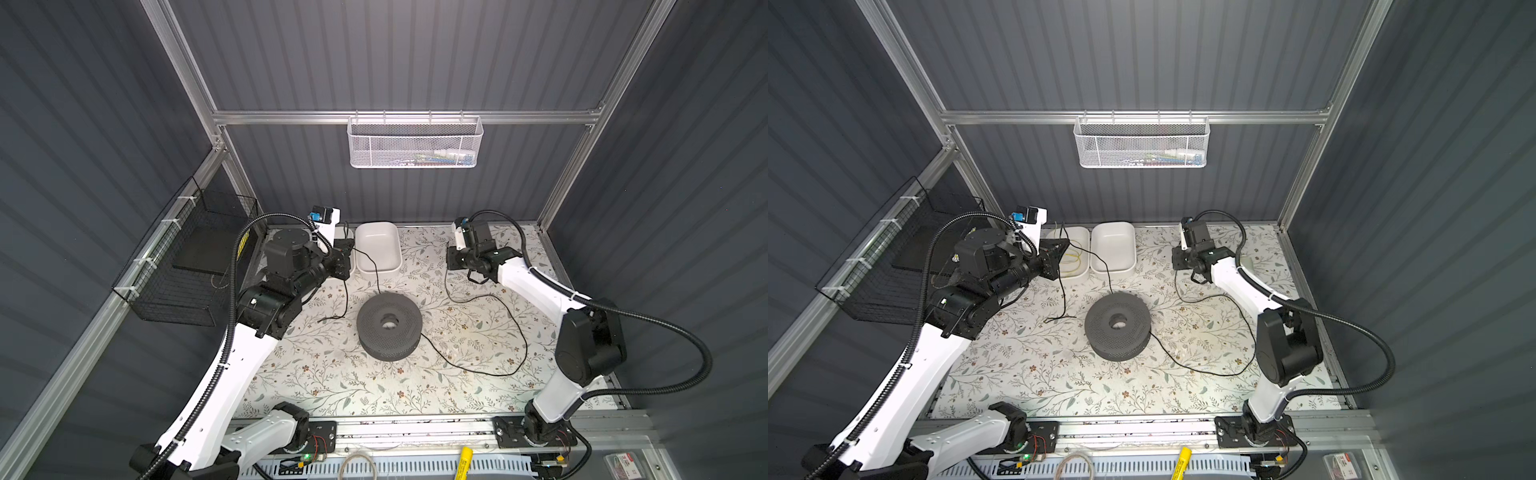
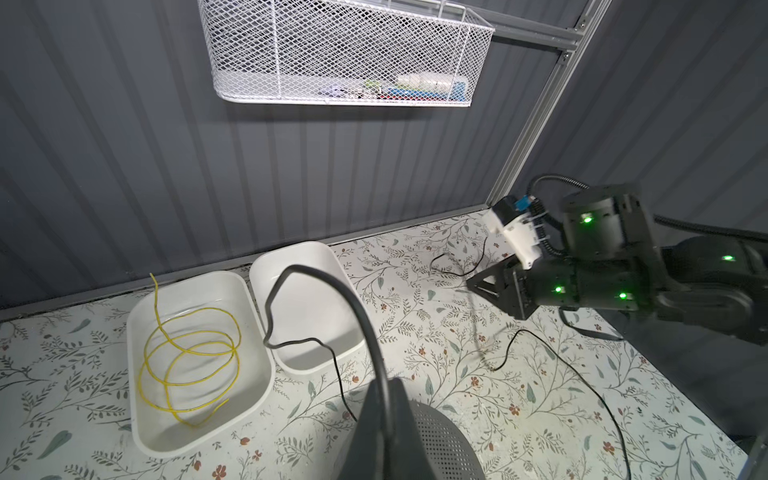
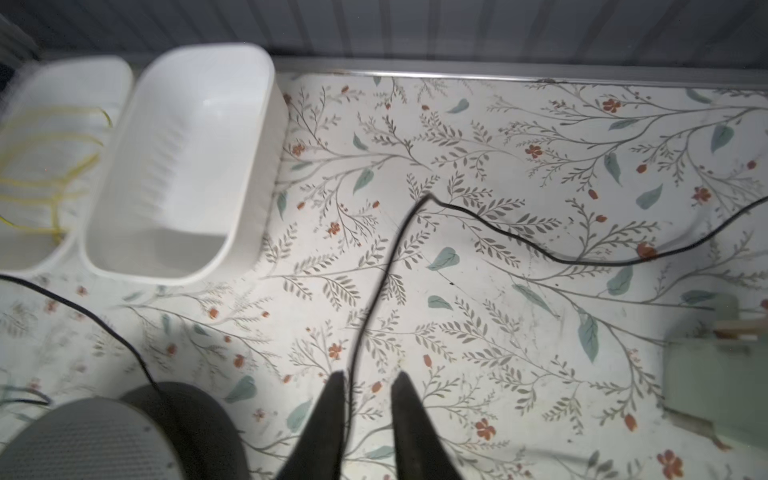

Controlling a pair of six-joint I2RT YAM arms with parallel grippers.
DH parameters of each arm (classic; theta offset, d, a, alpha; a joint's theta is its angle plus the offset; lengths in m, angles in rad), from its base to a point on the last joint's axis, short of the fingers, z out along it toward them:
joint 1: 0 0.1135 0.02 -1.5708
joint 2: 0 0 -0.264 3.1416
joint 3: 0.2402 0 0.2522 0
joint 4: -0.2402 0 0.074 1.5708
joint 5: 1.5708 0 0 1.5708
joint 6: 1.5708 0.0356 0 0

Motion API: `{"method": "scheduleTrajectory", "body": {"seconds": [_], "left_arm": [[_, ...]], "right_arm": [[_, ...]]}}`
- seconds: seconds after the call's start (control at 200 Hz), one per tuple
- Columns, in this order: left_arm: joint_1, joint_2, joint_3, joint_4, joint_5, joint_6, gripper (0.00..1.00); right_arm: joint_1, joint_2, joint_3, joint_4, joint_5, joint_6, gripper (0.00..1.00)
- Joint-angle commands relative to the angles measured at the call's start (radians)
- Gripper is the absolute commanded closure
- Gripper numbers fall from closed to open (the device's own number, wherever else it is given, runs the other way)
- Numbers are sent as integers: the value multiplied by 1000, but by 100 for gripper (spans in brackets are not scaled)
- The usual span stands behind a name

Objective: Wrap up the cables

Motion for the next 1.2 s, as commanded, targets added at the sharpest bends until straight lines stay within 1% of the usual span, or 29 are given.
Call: {"method": "scheduleTrajectory", "body": {"seconds": [0.0, 0.03, 0.075, 0.14, 0.19, 0.245, 0.29, 0.335, 0.385, 0.405, 0.475, 0.56, 0.675, 0.815, 0.99, 1.071, 1.091, 1.136, 1.191], "left_arm": [[5, 2, 6, 14, 53, -16, 100], [5, 8, 11, 15, 61, -20, 100], [5, 16, 17, 15, 77, -30, 100], [6, 26, 20, 19, 94, -42, 100], [5, 33, 19, 25, 101, -56, 100], [5, 43, 20, 31, 105, -71, 100], [5, 55, 27, 33, 114, -83, 100], [5, 68, 34, 34, 122, -93, 100], [5, 83, 41, 35, 129, -100, 100], [5, 87, 43, 37, 131, -103, 100], [5, 102, 42, 51, 137, -115, 100], [5, 120, 49, 57, 148, -122, 100], [5, 139, 62, 59, 158, -130, 100], [5, 140, 58, 66, 162, -141, 100], [5, 143, 60, 72, 172, -148, 100], [5, 147, 63, 71, 177, -148, 100], [5, 148, 64, 71, 178, -148, 100], [5, 147, 62, 73, 181, -146, 100], [5, 146, 55, 80, 178, -145, 100]], "right_arm": [[3, -24, 14, -12, -29, 5, 62], [4, -39, 21, -29, -31, 4, 57], [6, -74, 18, -39, -46, 10, 54], [19, -149, 0, -43, -78, 26, 51], [48, -212, -26, -28, -110, 21, 51], [102, -274, -63, 4, -166, 8, 51], [155, -312, -106, 58, -241, 4, 52], [218, -344, -155, 129, -318, -2, 52], [294, -368, -204, 210, -340, 3, 51], [324, -374, -224, 251, -381, 11, 50], [416, -381, -280, 391, -419, 46, 47], [486, -363, -310, 524, -428, 79, 44], [522, -294, -283, 569, -459, 96, 42], [530, -229, -258, 587, -464, 111, 41], [530, -178, -255, 634, -458, 138, 46], [531, -154, -236, 636, -461, 143, 51], [532, -150, -233, 637, -459, 145, 53], [531, -145, -226, 639, -453, 150, 61], [531, -146, -221, 639, -445, 149, 69]]}}
